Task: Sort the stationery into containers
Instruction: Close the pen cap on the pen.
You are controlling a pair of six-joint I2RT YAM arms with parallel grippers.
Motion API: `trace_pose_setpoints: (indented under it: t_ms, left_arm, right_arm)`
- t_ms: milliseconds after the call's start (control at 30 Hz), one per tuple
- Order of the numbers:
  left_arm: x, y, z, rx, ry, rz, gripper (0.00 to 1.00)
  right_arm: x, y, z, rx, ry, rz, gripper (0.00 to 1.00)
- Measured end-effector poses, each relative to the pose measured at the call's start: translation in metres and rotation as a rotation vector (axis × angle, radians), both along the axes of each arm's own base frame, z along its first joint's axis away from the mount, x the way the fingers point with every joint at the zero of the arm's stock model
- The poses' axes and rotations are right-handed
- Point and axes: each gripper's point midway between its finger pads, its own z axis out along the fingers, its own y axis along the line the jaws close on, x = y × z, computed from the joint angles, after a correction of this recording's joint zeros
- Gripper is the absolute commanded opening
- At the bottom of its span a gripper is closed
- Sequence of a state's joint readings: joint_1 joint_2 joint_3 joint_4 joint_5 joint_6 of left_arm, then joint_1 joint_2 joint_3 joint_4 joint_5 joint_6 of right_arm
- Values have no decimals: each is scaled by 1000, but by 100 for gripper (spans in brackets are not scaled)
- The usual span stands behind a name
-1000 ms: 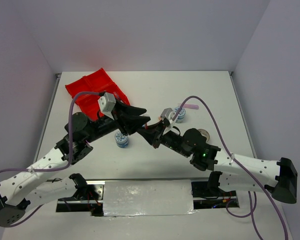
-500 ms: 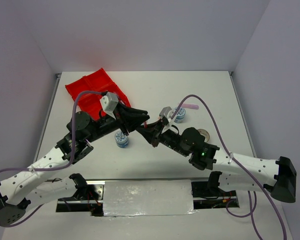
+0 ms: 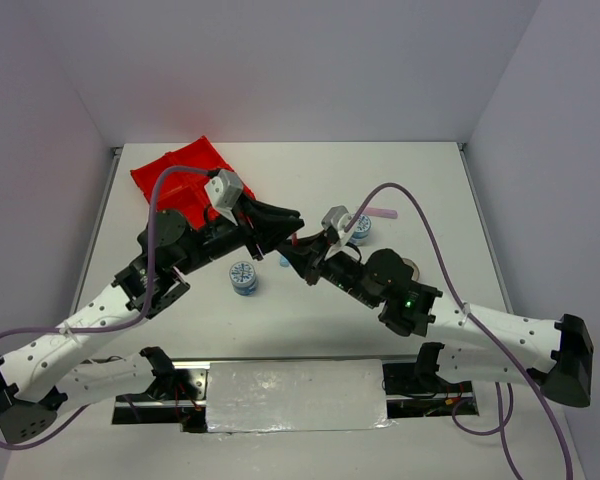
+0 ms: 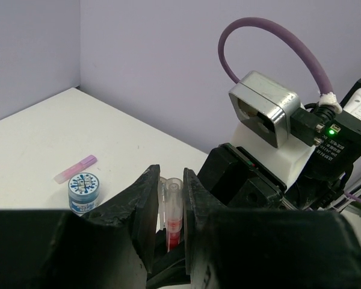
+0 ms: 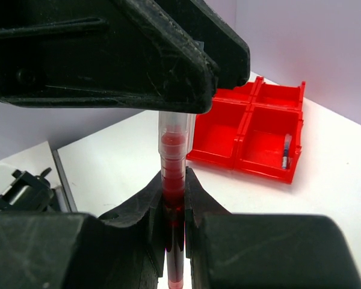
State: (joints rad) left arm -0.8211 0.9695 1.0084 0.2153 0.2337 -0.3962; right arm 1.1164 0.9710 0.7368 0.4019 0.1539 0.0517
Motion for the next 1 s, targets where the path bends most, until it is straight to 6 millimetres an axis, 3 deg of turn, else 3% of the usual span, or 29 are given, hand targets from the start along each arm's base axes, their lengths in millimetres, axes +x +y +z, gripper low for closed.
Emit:
trace_pose_setpoints:
  t_ms: [267, 500, 600, 733, 1000]
  left_arm:
    - [8, -2, 3, -55, 24, 24, 0]
    - [19, -6, -8, -130, 27, 44, 0]
    - [22, -11, -14, -149, 28, 52, 0]
    - [21, -13, -4, -224, -13, 55, 0]
    - [31, -19, -13, -285, 8, 95, 0]
  right_arm:
    - [9, -6, 12, -29, -54, -16, 0]
    - [17, -12, 5, -107, -32, -19, 0]
    - [19, -15, 13, -127, -27, -22, 0]
    - [19, -18, 29, -128, -35, -7, 0]
    - [25, -27, 19, -174, 8, -1, 0]
